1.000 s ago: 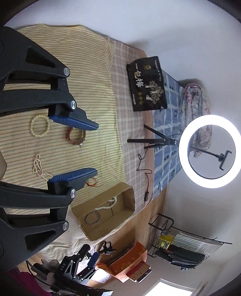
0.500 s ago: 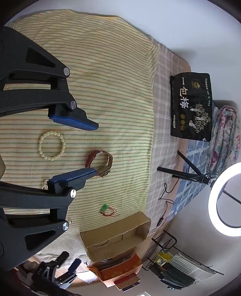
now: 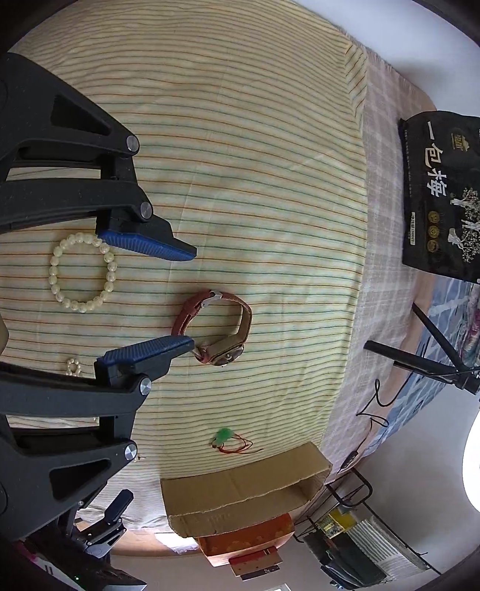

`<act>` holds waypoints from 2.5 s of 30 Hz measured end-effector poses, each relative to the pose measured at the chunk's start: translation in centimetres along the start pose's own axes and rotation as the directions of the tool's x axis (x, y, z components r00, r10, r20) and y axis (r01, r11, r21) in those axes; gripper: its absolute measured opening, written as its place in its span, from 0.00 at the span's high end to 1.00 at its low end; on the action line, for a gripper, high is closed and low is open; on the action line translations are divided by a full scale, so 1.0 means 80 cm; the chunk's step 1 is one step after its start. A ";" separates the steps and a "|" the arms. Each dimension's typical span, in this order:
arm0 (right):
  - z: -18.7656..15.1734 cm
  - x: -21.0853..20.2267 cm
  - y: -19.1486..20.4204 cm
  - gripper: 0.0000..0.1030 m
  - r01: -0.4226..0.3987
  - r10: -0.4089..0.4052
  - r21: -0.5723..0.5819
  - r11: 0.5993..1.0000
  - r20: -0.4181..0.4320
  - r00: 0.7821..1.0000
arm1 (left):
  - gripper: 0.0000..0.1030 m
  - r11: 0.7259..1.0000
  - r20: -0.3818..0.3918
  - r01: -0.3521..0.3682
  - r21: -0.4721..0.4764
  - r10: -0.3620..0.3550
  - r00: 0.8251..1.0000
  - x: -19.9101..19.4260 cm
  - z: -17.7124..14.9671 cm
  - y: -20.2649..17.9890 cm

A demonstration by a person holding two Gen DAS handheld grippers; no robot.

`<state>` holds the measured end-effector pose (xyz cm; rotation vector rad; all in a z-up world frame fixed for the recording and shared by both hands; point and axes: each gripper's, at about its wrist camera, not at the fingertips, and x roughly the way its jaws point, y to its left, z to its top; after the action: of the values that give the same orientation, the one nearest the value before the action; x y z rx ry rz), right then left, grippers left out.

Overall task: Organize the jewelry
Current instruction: 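Grasp the red-strap watch with the left tool while the right tool grasps the pearl stud, then carry the watch and pearl stud into the box and open both tools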

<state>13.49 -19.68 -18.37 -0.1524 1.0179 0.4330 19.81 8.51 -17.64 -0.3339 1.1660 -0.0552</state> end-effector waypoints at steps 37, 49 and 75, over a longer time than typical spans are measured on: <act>0.023 0.063 -0.005 0.93 0.007 -0.007 0.002 1.000 -0.097 0.995 | 0.84 0.998 -0.078 -0.004 -0.060 -0.001 0.997 0.065 0.022 0.009; 0.028 0.047 -0.005 0.93 -0.002 0.002 0.003 1.000 -0.058 0.998 | 0.93 0.999 -0.045 -0.002 -0.052 0.000 0.999 0.049 0.022 0.003; 0.060 -0.024 -0.017 0.93 -0.014 0.012 0.021 1.000 0.098 0.995 | 0.93 0.992 0.064 0.124 0.021 -0.125 0.990 -0.015 0.035 -0.066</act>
<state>16.99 -19.92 -14.37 -0.1044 0.9277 0.4374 22.59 4.39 -14.06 -0.3902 1.0790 -0.1626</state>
